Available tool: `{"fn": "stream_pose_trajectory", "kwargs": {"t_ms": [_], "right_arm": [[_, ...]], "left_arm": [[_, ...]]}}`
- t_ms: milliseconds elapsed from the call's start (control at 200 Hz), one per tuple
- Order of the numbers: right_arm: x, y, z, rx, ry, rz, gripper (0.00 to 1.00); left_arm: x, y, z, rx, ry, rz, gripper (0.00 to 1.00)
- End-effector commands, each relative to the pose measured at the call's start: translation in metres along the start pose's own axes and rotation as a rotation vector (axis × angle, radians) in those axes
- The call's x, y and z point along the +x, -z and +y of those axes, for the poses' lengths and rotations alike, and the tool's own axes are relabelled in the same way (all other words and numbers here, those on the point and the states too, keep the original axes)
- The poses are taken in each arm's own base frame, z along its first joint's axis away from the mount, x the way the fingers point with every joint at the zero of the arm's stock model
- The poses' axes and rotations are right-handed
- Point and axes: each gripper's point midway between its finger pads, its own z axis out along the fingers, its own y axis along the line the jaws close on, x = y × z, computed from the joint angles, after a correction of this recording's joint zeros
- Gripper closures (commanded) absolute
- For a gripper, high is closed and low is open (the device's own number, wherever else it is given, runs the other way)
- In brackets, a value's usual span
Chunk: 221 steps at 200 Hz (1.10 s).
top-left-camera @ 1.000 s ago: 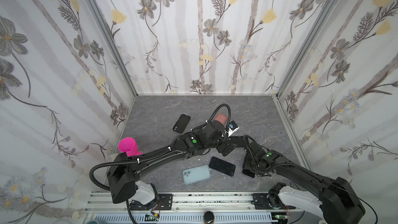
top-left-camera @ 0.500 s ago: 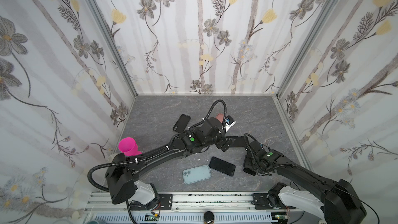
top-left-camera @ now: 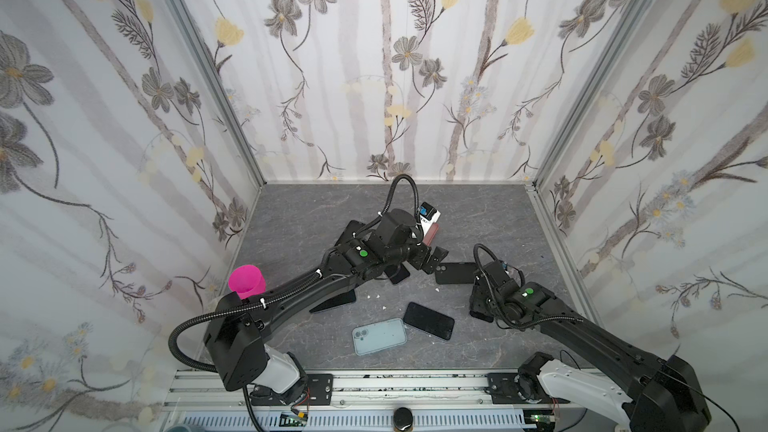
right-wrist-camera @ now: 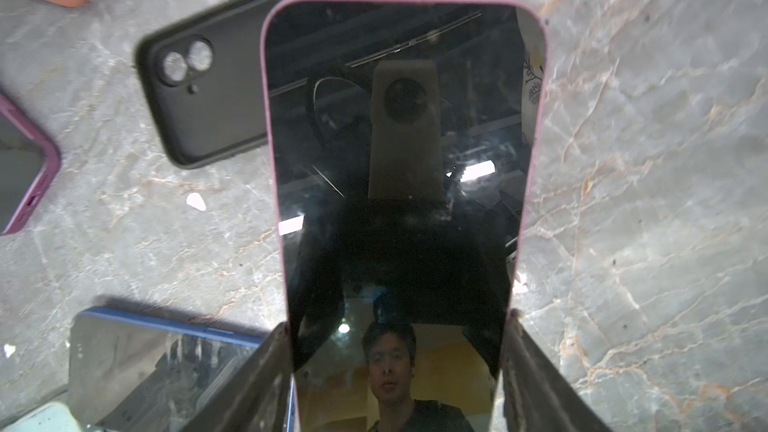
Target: Put the phone into the phone case
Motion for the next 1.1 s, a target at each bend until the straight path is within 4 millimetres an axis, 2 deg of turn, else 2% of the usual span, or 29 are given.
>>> {"fn": "stream_pose_trajectory", "kwargs": {"t_ms": [0,75,85,100,275,455,475,584,824,1099], "right_arm": [[-0.019,0.009,0.006,-0.012,0.046,-0.079,0.58],[-0.026,0.013,0.009,-0.023,0.065,-0.105,0.59],[-0.026,0.014,0.01,-0.024,0.067,-0.108,0.59],[-0.028,0.015,0.011,-0.027,0.073,-0.113,0.58],[-0.043,0.028,0.027,-0.09,0.112,-0.171,0.59],[-0.055,0.04,0.05,-0.168,0.181,-0.215,0.59],[-0.064,0.05,0.058,-0.195,0.179,-0.242,0.59],[-0.071,0.057,0.07,-0.221,0.202,-0.263,0.59],[-0.072,0.074,0.102,-0.327,0.254,-0.29,0.59],[-0.065,0.088,0.127,-0.42,0.299,-0.304,0.59]], "left_arm": [[-0.011,0.0,-0.003,0.077,0.11,-0.014,0.0],[-0.004,-0.005,0.004,0.101,0.177,0.022,0.0],[-0.013,-0.003,0.003,0.108,0.181,0.006,0.0],[-0.016,-0.003,0.004,0.114,0.191,0.005,0.01],[-0.013,-0.013,0.018,0.163,0.309,0.067,0.05],[-0.011,-0.016,0.014,0.236,0.34,0.095,0.13],[-0.011,-0.016,0.012,0.246,0.342,0.097,0.14],[-0.012,-0.016,0.006,0.285,0.342,0.104,0.18],[-0.008,-0.017,0.004,0.298,0.346,0.123,0.22],[-0.009,-0.015,0.003,0.301,0.349,0.122,0.27]]}}
